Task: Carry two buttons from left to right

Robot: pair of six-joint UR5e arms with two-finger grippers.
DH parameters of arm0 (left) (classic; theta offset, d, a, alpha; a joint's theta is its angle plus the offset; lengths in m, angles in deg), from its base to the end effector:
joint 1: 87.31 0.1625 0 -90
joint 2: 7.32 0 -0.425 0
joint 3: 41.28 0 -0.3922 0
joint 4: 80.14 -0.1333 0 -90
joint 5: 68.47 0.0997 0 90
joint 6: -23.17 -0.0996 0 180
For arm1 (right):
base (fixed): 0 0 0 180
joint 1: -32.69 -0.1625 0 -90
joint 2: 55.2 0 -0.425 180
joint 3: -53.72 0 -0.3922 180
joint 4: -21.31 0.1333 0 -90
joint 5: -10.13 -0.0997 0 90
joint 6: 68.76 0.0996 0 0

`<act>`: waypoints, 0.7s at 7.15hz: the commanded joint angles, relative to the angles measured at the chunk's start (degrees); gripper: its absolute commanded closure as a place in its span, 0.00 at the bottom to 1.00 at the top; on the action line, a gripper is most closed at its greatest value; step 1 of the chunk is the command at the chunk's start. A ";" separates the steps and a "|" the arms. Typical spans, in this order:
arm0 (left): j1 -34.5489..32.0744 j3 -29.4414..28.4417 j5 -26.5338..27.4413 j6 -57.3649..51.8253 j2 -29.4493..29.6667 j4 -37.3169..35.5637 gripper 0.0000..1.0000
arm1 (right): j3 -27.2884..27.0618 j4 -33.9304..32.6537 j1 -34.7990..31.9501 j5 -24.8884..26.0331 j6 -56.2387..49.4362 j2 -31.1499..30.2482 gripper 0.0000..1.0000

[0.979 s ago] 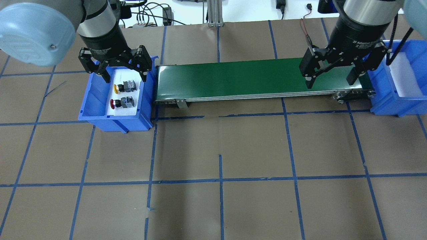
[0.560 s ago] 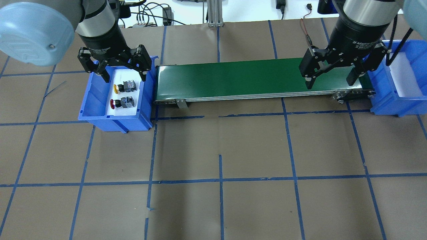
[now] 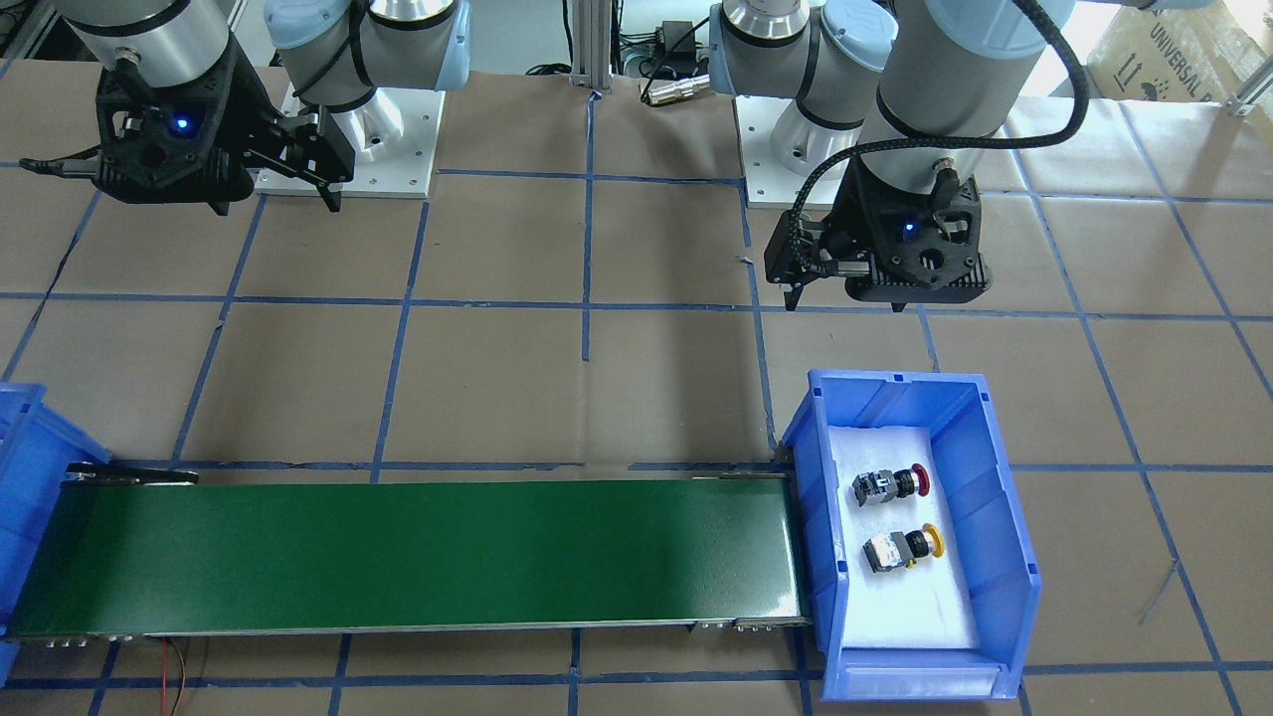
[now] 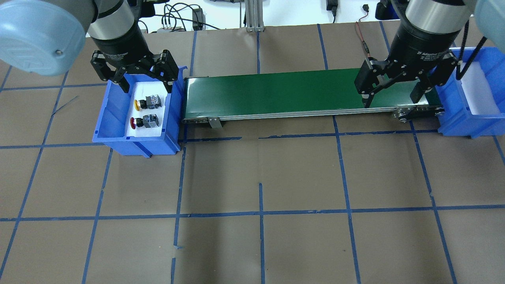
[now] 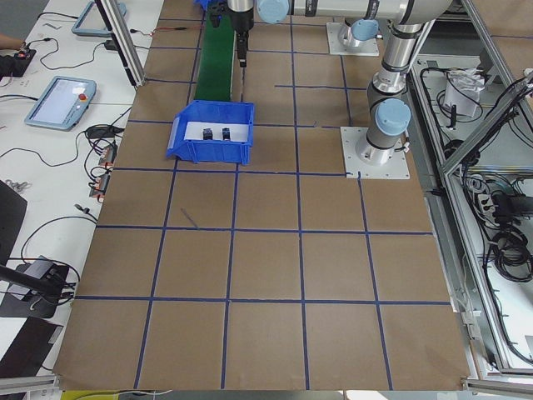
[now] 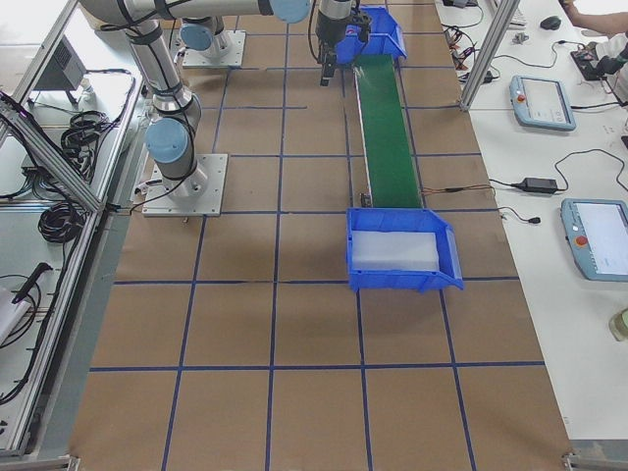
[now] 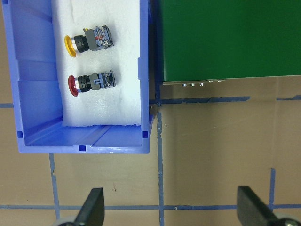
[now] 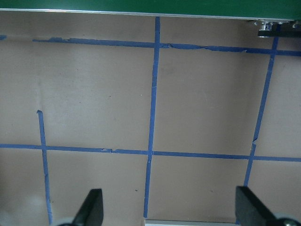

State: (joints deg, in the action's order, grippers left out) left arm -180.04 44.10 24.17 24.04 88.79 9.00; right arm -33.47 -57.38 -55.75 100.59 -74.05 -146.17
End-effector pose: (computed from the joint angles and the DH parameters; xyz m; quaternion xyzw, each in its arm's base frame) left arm -0.1541 -0.5292 0.4743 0.0164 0.9996 0.0048 0.0232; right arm 0.1197 -0.4734 0.5015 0.0327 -0.9973 -0.0658 0.0001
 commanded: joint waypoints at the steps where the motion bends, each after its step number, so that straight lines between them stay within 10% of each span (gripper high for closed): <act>1: 4.19 -1.00 -0.61 -2.52 1.17 -0.90 0.00 | -0.09 0.03 0.02 -0.37 0.01 0.00 0.00; 5: 7.03 1.18 -0.18 -32.43 6.80 -7.57 0.06 | -0.35 -7.66 -1.03 -0.72 12.83 2.80 0.00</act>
State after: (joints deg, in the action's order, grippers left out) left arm -173.64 43.77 23.66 1.89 94.01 3.02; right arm -33.64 -61.41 -56.51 99.92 -64.86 -144.86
